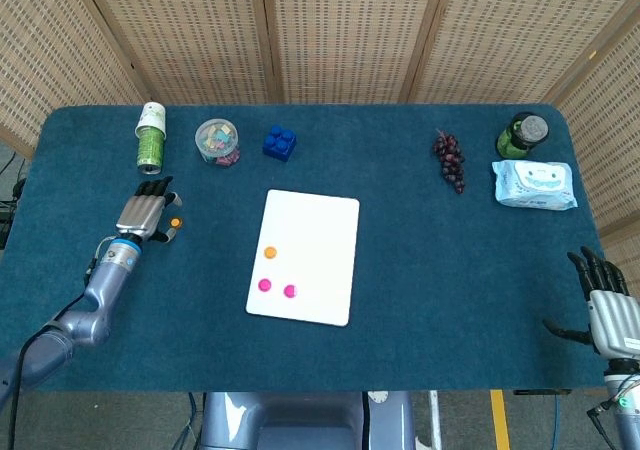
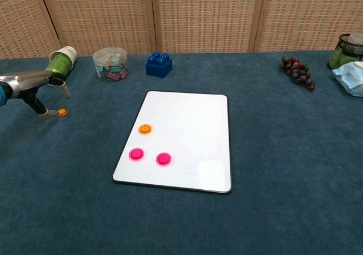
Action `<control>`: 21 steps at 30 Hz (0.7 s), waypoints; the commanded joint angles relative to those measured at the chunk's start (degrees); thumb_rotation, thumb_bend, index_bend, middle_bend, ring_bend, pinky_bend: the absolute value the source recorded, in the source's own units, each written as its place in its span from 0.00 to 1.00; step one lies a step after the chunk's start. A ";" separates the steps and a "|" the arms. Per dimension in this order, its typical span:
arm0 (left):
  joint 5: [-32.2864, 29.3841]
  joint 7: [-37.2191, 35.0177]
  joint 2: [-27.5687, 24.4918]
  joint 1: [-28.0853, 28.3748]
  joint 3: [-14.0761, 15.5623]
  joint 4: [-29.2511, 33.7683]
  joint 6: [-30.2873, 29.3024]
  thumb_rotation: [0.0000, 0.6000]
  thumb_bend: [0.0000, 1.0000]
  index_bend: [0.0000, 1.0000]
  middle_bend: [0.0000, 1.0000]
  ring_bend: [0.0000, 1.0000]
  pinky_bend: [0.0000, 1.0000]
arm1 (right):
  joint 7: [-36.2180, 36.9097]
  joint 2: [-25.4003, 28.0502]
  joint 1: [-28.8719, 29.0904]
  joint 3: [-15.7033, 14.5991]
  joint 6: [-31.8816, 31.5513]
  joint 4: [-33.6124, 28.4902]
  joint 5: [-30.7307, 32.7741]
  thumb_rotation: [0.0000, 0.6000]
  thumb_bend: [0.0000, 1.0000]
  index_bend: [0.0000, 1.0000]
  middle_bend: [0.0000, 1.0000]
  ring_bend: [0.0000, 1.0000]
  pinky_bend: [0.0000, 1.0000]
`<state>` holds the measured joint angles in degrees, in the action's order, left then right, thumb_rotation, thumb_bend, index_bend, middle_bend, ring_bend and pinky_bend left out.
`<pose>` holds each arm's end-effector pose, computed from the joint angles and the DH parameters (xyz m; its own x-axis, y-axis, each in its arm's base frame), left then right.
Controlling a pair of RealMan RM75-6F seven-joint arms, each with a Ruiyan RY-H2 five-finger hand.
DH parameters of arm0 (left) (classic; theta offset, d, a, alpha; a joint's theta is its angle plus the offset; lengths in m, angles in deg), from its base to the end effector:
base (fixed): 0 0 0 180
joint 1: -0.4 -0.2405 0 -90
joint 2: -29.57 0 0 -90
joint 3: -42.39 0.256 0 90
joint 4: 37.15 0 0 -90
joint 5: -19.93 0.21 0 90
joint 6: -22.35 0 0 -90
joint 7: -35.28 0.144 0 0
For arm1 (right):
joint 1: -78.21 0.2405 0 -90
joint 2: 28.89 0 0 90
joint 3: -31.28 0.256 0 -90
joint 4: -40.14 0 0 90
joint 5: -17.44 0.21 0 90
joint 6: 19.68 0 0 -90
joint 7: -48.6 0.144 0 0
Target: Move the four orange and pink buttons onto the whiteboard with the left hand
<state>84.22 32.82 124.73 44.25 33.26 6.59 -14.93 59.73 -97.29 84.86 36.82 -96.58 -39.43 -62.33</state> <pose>-0.2839 0.4236 0.0127 0.4726 0.3481 0.8096 0.8740 -0.0673 -0.4812 -0.3614 -0.2032 0.1557 0.3254 -0.0516 0.9442 -0.9382 0.1073 0.3291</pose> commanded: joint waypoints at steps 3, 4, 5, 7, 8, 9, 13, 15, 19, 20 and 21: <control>0.22 -1.22 0.95 0.04 -0.30 -2.75 1.35 1.00 0.35 0.32 0.00 0.00 0.00 | 0.01 -0.07 0.09 0.05 0.23 0.10 0.17 1.00 0.00 0.00 0.00 0.00 0.00; 0.42 -1.46 1.10 0.06 -0.36 -3.06 1.39 1.00 0.35 0.32 0.00 0.00 0.00 | 0.04 -0.08 0.11 0.09 0.29 0.13 0.26 1.00 0.00 0.00 0.00 0.00 0.00; 0.56 -1.67 1.19 0.07 -0.41 -3.21 1.45 1.00 0.35 0.32 0.00 0.00 0.00 | 0.04 -0.08 0.11 0.12 0.29 0.14 0.30 1.00 0.00 0.00 0.00 0.00 0.00; 1.06 -2.27 1.36 0.14 -0.48 -3.25 1.49 1.00 0.35 0.32 0.00 0.00 0.00 | 0.05 -0.07 0.08 0.12 0.26 0.12 0.31 1.00 0.00 0.00 0.00 0.00 0.00; 1.28 -2.48 1.43 0.18 -0.49 -3.24 1.52 1.00 0.35 0.32 0.00 0.00 0.00 | 0.05 -0.06 0.08 0.12 0.25 0.12 0.30 1.00 0.00 0.00 0.00 0.00 0.00; 1.48 -2.64 1.51 0.21 -0.48 -3.24 1.56 1.00 0.35 0.32 0.00 0.00 0.00 | 0.06 -0.05 0.08 0.11 0.26 0.11 0.29 1.00 0.00 0.00 0.00 0.00 0.00; 1.75 -2.49 2.16 0.32 -0.56 -3.83 1.77 1.00 0.35 0.32 0.00 0.00 0.00 | 0.16 -0.02 0.01 0.13 0.12 0.10 0.28 1.00 0.00 0.00 0.00 0.00 0.00; 1.67 -2.40 2.35 0.32 -0.63 -4.07 1.94 1.00 0.35 0.32 0.00 0.00 0.00 | 0.21 -0.01 0.00 0.13 0.12 0.11 0.29 1.00 0.00 0.00 0.00 0.00 0.00; 1.52 -2.00 2.93 0.20 -0.75 -4.78 2.32 1.00 0.36 0.33 0.00 0.00 0.00 | 0.39 -0.01 0.02 0.16 0.21 0.25 0.34 1.00 0.00 0.00 0.00 0.00 0.00; 1.50 -1.98 3.04 0.18 -0.79 -4.89 2.38 1.00 0.36 0.34 0.00 0.00 0.00 | 0.40 -0.01 0.03 0.15 0.24 0.27 0.33 1.00 0.00 0.00 0.00 0.00 0.00; 1.49 -2.02 3.13 0.15 -0.83 -4.97 2.46 1.00 0.36 0.34 0.00 0.00 0.00 | 0.43 -0.01 0.03 0.15 0.26 0.28 0.33 1.00 0.00 0.00 0.00 0.00 0.00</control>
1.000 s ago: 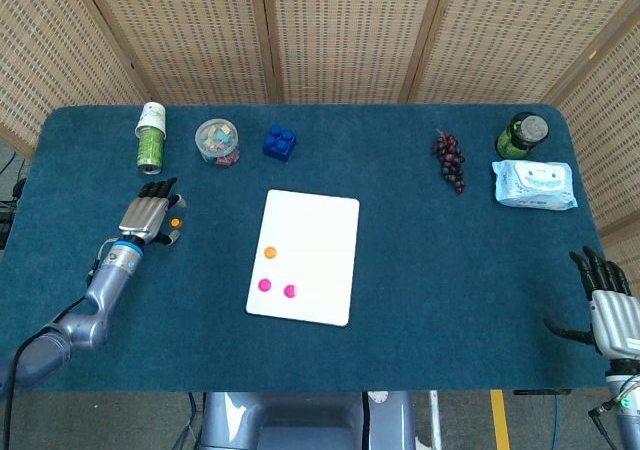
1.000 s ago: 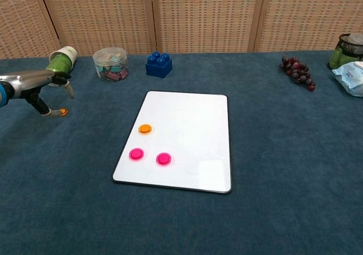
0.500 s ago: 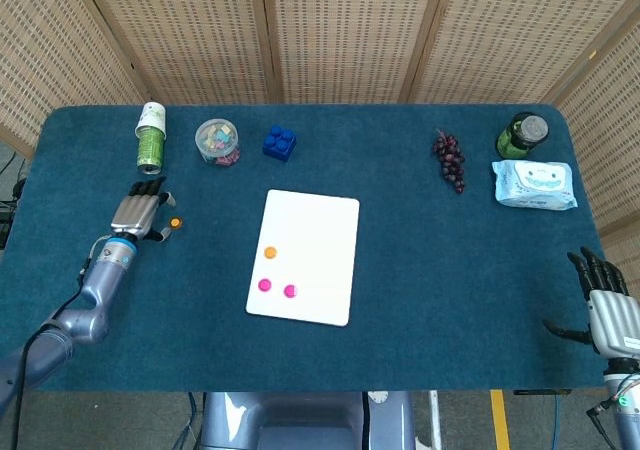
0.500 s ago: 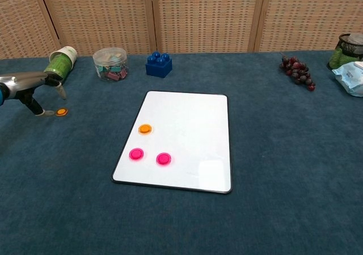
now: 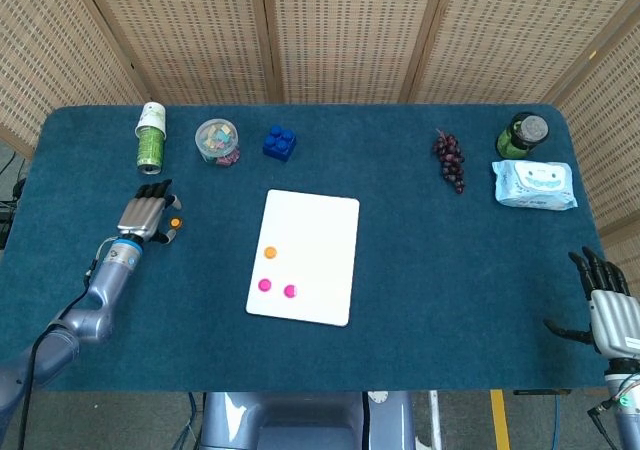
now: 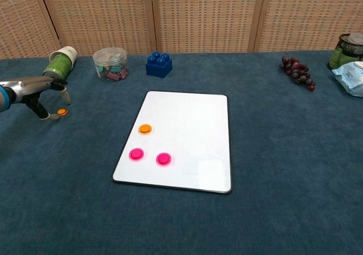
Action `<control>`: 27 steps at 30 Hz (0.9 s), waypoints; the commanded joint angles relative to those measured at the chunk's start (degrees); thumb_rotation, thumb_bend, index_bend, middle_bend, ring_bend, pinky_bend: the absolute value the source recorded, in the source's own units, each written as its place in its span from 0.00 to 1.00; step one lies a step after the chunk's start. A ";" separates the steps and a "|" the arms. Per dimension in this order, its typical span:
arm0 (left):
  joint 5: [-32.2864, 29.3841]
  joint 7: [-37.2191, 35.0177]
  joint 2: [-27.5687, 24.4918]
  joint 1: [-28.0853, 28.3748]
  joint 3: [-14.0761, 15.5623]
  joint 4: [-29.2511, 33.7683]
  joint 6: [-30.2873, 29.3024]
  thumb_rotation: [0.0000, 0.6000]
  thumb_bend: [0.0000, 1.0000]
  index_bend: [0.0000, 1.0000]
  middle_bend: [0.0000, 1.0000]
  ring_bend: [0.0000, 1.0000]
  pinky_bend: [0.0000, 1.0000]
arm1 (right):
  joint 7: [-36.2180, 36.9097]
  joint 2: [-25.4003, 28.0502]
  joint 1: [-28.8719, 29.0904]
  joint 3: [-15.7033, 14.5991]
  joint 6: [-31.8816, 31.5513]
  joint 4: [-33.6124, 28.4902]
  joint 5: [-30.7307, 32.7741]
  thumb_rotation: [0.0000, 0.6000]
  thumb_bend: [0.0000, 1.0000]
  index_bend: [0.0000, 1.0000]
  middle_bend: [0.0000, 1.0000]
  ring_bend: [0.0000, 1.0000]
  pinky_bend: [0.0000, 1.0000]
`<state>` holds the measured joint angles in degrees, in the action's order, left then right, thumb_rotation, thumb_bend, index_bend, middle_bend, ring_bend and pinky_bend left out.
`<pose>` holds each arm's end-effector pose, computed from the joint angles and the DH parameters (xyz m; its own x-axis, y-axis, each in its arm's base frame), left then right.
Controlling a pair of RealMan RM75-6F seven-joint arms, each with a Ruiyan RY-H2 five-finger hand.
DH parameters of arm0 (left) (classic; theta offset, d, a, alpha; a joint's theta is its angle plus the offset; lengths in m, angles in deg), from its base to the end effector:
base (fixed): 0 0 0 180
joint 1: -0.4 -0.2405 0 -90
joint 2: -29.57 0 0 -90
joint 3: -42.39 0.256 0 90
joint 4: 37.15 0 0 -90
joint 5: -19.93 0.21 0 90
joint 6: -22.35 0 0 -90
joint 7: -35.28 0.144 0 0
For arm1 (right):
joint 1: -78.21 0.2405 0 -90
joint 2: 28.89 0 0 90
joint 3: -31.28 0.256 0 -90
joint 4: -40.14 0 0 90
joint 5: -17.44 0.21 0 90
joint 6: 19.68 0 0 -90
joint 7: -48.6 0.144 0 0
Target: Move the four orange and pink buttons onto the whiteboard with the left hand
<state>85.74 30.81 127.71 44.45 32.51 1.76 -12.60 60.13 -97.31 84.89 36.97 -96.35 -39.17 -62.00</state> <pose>-0.2892 0.4258 0.0026 0.4629 0.3691 0.8059 0.8758 -0.0500 -0.4802 -0.3629 -0.2039 0.1565 0.3209 -0.0503 0.9458 -0.9390 0.1139 0.3246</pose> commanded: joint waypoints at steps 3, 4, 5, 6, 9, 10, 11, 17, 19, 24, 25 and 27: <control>0.16 -0.18 0.46 -0.09 -0.18 -0.46 0.20 1.00 0.37 0.34 0.00 0.00 0.00 | 0.09 -0.01 0.01 0.00 0.08 0.07 0.03 1.00 0.00 0.00 0.00 0.00 0.00; 0.26 -0.19 0.58 -0.08 -0.20 -0.56 0.15 1.00 0.37 0.34 0.00 0.00 0.00 | 0.11 -0.02 0.01 -0.01 0.09 0.09 0.04 1.00 0.00 0.00 0.00 0.00 0.00; 0.35 -0.17 0.68 -0.05 -0.21 -0.68 0.15 1.00 0.37 0.35 0.00 0.00 0.00 | 0.11 -0.02 0.01 0.01 0.10 0.09 0.06 1.00 0.00 0.00 0.00 0.00 0.00; 0.40 -0.16 0.80 -0.05 -0.25 -0.83 0.13 1.00 0.37 0.35 0.00 0.00 0.00 | 0.11 -0.03 0.01 0.00 0.11 0.09 0.05 1.00 0.00 0.00 0.00 0.00 0.00; 0.37 0.08 1.13 -0.10 -0.40 -1.26 -0.02 1.00 0.37 0.45 0.00 0.00 0.00 | 0.09 -0.04 0.00 0.01 0.05 0.07 0.02 1.00 0.00 0.00 0.00 0.00 0.00; 0.35 0.17 1.23 -0.13 -0.45 -1.38 -0.04 1.00 0.37 0.50 0.00 0.00 0.00 | 0.08 -0.03 0.00 0.00 0.03 0.07 0.00 1.00 0.00 0.00 0.00 0.00 0.00; 0.30 0.28 1.32 -0.18 -0.52 -1.51 -0.08 1.00 0.37 0.54 0.00 0.00 0.00 | 0.08 -0.03 -0.01 0.00 0.01 0.07 -0.01 1.00 0.00 0.00 0.00 0.00 0.00; 0.04 0.71 1.61 -0.46 -0.94 -2.05 -0.55 1.00 0.38 0.61 0.00 0.00 0.00 | 0.14 -0.02 -0.01 0.01 0.05 0.09 0.02 1.00 0.00 0.00 0.00 0.00 0.00; 0.00 0.77 1.60 -0.50 -1.05 -2.08 -0.67 1.00 0.38 0.61 0.00 0.00 0.00 | 0.16 -0.02 -0.01 0.01 0.05 0.08 0.02 1.00 0.00 0.00 0.00 0.00 0.00; 0.21 0.63 0.85 -0.36 -1.57 -0.92 -1.30 1.00 0.38 0.61 0.00 0.00 0.00 | 0.27 0.03 -0.03 0.02 0.05 0.06 0.03 1.00 0.00 0.00 0.00 0.00 0.00; 0.34 0.60 0.46 -0.32 -1.72 -0.22 -1.64 1.00 0.38 0.61 0.00 0.00 0.00 | 0.34 0.05 -0.03 0.02 0.07 0.04 0.03 1.00 0.00 0.00 0.00 0.00 0.00; 0.99 0.58 -0.79 -0.11 -2.14 2.22 -3.15 1.00 0.38 0.61 0.00 0.00 0.00 | 0.43 0.09 -0.06 0.01 0.01 0.02 -0.02 1.00 0.00 0.00 0.00 0.00 0.00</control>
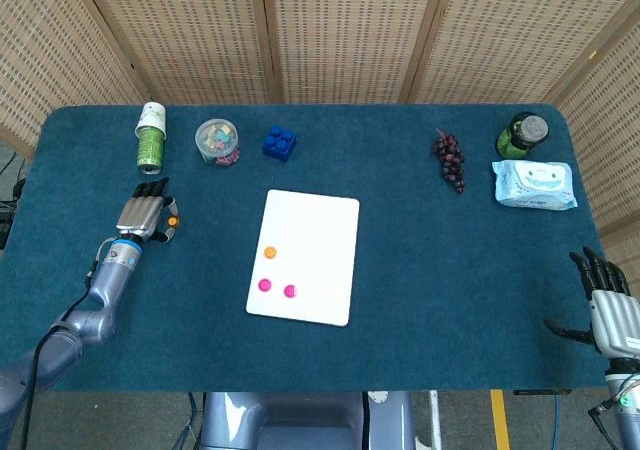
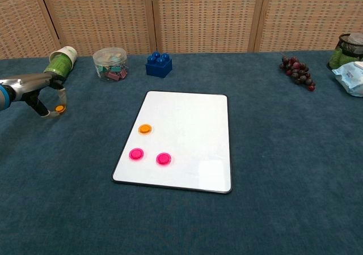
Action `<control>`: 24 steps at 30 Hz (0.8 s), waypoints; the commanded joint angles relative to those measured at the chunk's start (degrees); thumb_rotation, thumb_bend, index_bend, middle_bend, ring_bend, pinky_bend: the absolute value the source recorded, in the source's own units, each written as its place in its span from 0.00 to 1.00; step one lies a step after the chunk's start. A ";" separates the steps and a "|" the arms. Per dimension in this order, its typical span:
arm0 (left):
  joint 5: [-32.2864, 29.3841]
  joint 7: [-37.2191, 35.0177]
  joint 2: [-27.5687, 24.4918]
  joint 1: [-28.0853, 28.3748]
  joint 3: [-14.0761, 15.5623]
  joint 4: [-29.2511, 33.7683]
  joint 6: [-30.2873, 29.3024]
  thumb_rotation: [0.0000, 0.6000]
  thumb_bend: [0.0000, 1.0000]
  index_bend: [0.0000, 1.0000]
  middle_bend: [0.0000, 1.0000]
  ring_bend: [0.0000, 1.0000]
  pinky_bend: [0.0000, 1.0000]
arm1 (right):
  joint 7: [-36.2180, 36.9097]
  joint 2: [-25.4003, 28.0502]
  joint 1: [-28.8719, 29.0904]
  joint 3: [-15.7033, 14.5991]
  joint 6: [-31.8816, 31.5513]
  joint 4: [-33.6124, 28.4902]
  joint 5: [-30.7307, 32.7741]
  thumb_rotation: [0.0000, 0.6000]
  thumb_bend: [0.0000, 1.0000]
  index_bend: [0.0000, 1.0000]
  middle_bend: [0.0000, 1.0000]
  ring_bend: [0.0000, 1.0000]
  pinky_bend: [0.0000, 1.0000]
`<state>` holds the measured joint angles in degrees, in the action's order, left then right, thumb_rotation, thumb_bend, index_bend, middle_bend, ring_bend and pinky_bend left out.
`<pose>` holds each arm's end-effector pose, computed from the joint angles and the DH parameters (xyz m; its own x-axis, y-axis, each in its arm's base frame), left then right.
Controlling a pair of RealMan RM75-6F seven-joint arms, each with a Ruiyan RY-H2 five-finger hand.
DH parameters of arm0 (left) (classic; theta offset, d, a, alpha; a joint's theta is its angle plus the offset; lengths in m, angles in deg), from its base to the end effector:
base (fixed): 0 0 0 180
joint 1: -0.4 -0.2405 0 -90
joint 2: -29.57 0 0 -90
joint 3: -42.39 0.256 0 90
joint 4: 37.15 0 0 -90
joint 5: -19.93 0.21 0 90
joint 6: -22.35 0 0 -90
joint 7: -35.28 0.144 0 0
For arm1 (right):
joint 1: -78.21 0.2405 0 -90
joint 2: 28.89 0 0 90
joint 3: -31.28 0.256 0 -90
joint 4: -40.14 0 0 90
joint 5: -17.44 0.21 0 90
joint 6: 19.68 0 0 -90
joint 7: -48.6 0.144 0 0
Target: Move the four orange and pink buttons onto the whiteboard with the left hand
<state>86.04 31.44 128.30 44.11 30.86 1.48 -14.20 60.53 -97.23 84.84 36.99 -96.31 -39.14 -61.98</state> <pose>-0.2855 0.4280 0.0046 0.4568 0.3341 0.8245 0.8811 -0.0425 -0.4709 -0.3634 -0.2037 0.1571 0.3159 -0.0498 0.9475 -0.9404 0.1157 0.3197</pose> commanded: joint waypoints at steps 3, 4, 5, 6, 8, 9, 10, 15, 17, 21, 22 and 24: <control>2.95 0.73 -5.03 0.44 -0.99 11.24 -5.70 1.00 0.38 0.61 0.00 0.00 0.00 | 0.17 0.07 -0.02 0.00 -0.10 -0.09 -0.11 1.00 0.00 0.00 0.00 0.00 0.00; 3.36 1.35 -6.20 0.37 -1.03 14.12 -6.57 1.00 0.38 0.61 0.00 0.00 0.00 | 0.17 0.08 -0.02 0.00 -0.11 -0.11 -0.14 1.00 0.00 0.00 0.00 0.00 0.00; 3.79 1.95 -7.20 0.40 -1.10 16.99 -7.40 1.00 0.38 0.61 0.00 0.00 0.00 | 0.15 0.08 -0.01 0.00 -0.13 -0.13 -0.16 1.00 0.00 0.00 0.00 0.00 0.00; 4.26 2.62 -8.08 0.48 -1.12 19.78 -8.11 1.00 0.38 0.61 0.00 0.00 0.00 | 0.13 0.07 0.00 -0.02 -0.13 -0.14 -0.21 1.00 0.00 0.00 0.00 0.00 0.00; 4.79 3.77 -9.10 0.70 -1.09 23.34 -8.76 1.00 0.38 0.61 0.00 0.00 0.00 | 0.11 0.08 0.01 -0.06 -0.13 -0.19 -0.28 1.00 0.00 0.00 0.00 0.00 0.00; 5.05 4.77 -9.70 0.92 -1.10 25.90 -9.15 1.00 0.37 0.61 0.00 0.00 0.00 | 0.12 0.09 0.01 -0.09 -0.12 -0.21 -0.33 1.00 0.00 0.00 0.00 0.00 0.00; 5.21 5.81 -10.11 1.22 -1.15 28.32 -9.45 1.00 0.37 0.61 0.00 0.00 0.00 | 0.11 0.10 0.02 -0.11 -0.10 -0.22 -0.35 1.00 0.00 0.00 0.00 0.00 0.00; 3.92 11.16 -10.09 3.00 -1.53 36.53 -9.39 1.00 0.37 0.61 0.00 0.00 0.00 | 0.35 0.19 -0.02 -0.12 -0.14 -0.27 -0.40 1.00 0.00 0.00 0.00 0.00 0.00; 1.92 14.85 -8.92 4.19 -1.67 39.04 -9.00 1.00 0.37 0.61 0.00 0.00 0.00 | 0.64 0.26 -0.04 -0.08 -0.14 -0.21 -0.36 1.00 0.00 0.00 0.00 0.00 0.00; -2.10 22.97 -4.37 5.97 -1.09 40.20 -10.37 1.00 0.37 0.61 0.00 0.00 0.00 | 1.25 0.38 -0.06 -0.08 -0.07 -0.02 -0.37 1.00 0.00 0.00 0.00 0.00 0.00; -3.31 23.81 -3.40 6.23 -1.03 40.43 -10.27 1.00 0.36 0.61 0.00 0.00 0.00 | 1.38 0.39 -0.06 -0.10 -0.02 0.03 -0.38 1.00 0.00 0.00 0.00 0.00 0.00; -5.74 24.99 -1.81 6.82 -1.04 40.44 -9.73 1.00 0.36 0.61 0.00 0.00 0.00 | 1.60 0.42 -0.08 -0.13 0.03 0.09 -0.39 1.00 0.00 0.00 0.00 0.00 0.00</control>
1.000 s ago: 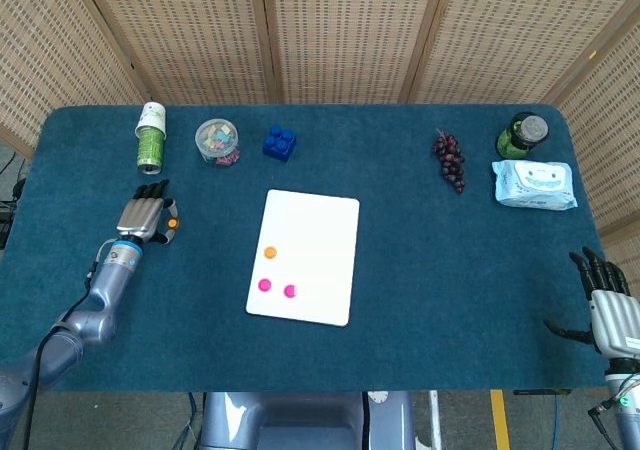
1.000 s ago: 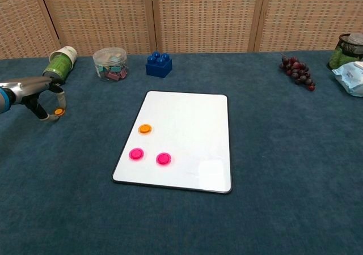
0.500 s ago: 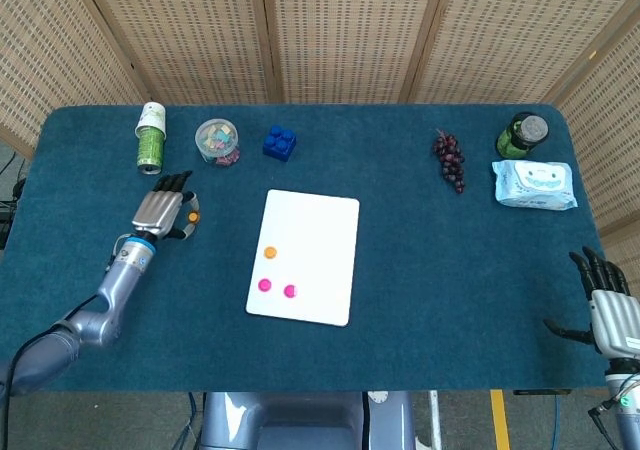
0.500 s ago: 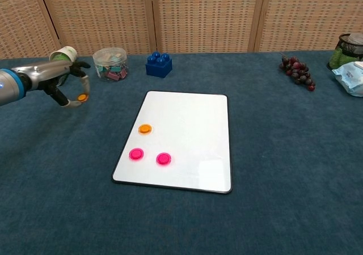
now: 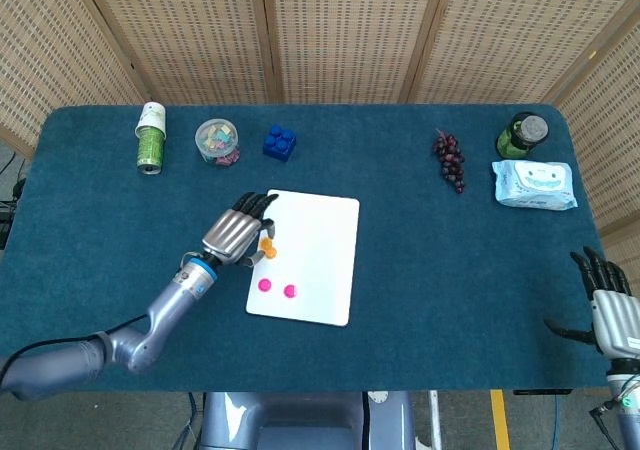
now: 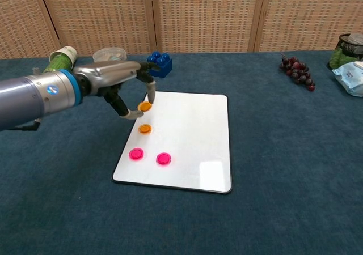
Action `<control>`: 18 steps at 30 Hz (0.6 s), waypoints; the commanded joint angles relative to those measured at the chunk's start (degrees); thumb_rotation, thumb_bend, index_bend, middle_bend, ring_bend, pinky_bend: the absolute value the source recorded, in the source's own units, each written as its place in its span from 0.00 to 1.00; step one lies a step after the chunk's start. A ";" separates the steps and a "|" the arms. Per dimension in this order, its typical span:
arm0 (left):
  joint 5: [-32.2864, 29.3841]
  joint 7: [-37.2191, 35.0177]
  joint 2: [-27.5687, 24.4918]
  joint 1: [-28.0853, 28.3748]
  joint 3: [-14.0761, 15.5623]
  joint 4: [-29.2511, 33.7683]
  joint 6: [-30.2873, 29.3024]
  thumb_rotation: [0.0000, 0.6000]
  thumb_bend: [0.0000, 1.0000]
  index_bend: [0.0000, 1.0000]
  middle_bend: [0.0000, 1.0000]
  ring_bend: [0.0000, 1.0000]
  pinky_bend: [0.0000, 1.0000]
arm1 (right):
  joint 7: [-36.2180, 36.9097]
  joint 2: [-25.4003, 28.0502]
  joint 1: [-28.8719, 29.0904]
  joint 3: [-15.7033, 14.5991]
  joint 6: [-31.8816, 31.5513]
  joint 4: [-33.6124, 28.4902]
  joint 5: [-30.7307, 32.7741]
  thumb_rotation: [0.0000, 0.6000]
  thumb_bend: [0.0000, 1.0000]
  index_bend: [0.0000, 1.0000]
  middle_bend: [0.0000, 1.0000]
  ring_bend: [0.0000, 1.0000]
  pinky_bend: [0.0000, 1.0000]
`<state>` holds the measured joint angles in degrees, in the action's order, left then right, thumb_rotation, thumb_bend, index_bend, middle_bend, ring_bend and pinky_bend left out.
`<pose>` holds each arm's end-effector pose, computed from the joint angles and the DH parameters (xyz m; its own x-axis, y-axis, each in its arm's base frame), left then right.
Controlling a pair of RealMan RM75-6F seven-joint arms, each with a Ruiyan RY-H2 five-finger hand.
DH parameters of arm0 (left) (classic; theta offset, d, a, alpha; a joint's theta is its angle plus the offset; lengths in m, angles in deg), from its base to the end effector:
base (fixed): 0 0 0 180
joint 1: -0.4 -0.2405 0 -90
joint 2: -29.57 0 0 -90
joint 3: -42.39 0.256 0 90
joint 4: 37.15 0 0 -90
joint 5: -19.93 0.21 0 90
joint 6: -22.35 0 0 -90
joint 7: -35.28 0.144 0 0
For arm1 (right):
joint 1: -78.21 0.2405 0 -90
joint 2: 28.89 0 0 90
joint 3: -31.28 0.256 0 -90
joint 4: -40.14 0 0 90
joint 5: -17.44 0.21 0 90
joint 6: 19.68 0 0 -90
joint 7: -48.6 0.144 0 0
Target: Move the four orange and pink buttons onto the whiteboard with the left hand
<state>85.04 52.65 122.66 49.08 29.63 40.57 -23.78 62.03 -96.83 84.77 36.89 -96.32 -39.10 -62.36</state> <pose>-0.1133 0.3661 -0.0441 0.4822 0.2979 0.8238 0.8216 -0.4802 -0.3073 -0.3637 -0.2030 0.1592 0.2998 -0.0495 0.9527 -0.9462 0.1122 0.3036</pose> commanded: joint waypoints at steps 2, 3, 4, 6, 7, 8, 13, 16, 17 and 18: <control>-7.70 4.08 5.27 2.38 -0.08 0.88 0.81 1.00 0.36 0.61 0.00 0.00 0.00 | 0.24 0.04 -0.05 -0.07 -0.03 0.07 -0.11 1.00 0.00 0.00 0.00 0.00 0.00; -9.56 4.29 6.14 2.84 -0.35 0.17 1.38 1.00 0.36 0.61 0.00 0.00 0.00 | 0.27 0.05 -0.08 -0.11 -0.11 0.06 -0.21 1.00 0.00 0.00 0.00 0.00 0.00; -11.32 4.62 7.31 3.41 -0.54 -1.33 2.05 1.00 0.36 0.61 0.00 0.00 0.00 | 0.27 0.06 -0.10 -0.15 -0.24 -0.01 -0.37 1.00 0.00 0.00 0.00 0.00 0.00; -12.86 5.31 8.69 4.24 -0.79 -3.22 2.26 1.00 0.36 0.61 0.00 0.00 0.00 | 0.23 0.09 -0.13 -0.18 -0.33 -0.07 -0.44 1.00 0.00 0.00 0.00 0.00 0.00; -13.37 5.60 9.22 4.54 -0.84 -3.98 2.17 1.00 0.36 0.61 0.00 0.00 0.00 | 0.23 0.12 -0.13 -0.18 -0.34 -0.12 -0.45 1.00 0.00 0.00 0.00 0.00 0.00; -13.77 5.80 9.71 4.78 -0.89 -4.67 2.03 1.00 0.36 0.61 0.00 0.00 0.00 | 0.24 0.13 -0.13 -0.18 -0.31 -0.14 -0.44 1.00 0.00 0.00 0.00 0.00 0.00; -14.70 5.84 10.93 5.43 -1.03 -7.00 1.54 1.00 0.36 0.61 0.00 0.00 0.00 | 0.45 0.22 -0.19 -0.14 -0.35 -0.13 -0.35 1.00 0.00 0.00 0.00 0.00 0.00; -14.53 5.47 10.92 5.46 -1.09 -7.46 1.04 1.00 0.36 0.61 0.00 0.00 0.00 | 0.74 0.29 -0.19 -0.04 -0.29 -0.04 -0.19 1.00 0.00 0.00 0.00 0.00 0.00; -14.46 5.46 10.86 5.47 -0.98 -7.50 1.01 1.00 0.36 0.61 0.00 0.00 0.00 | 0.79 0.29 -0.17 -0.02 -0.26 -0.01 -0.18 1.00 0.00 0.00 0.00 0.00 0.00; -14.41 5.46 10.84 5.49 -0.90 -7.55 0.95 1.00 0.36 0.61 0.00 0.00 0.00 | 0.85 0.29 -0.16 -0.01 -0.22 0.02 -0.17 1.00 0.00 0.00 0.00 0.00 0.00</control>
<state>70.60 58.12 133.52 54.56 28.71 33.04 -22.80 62.88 -96.54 84.61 36.87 -96.54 -39.08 -62.53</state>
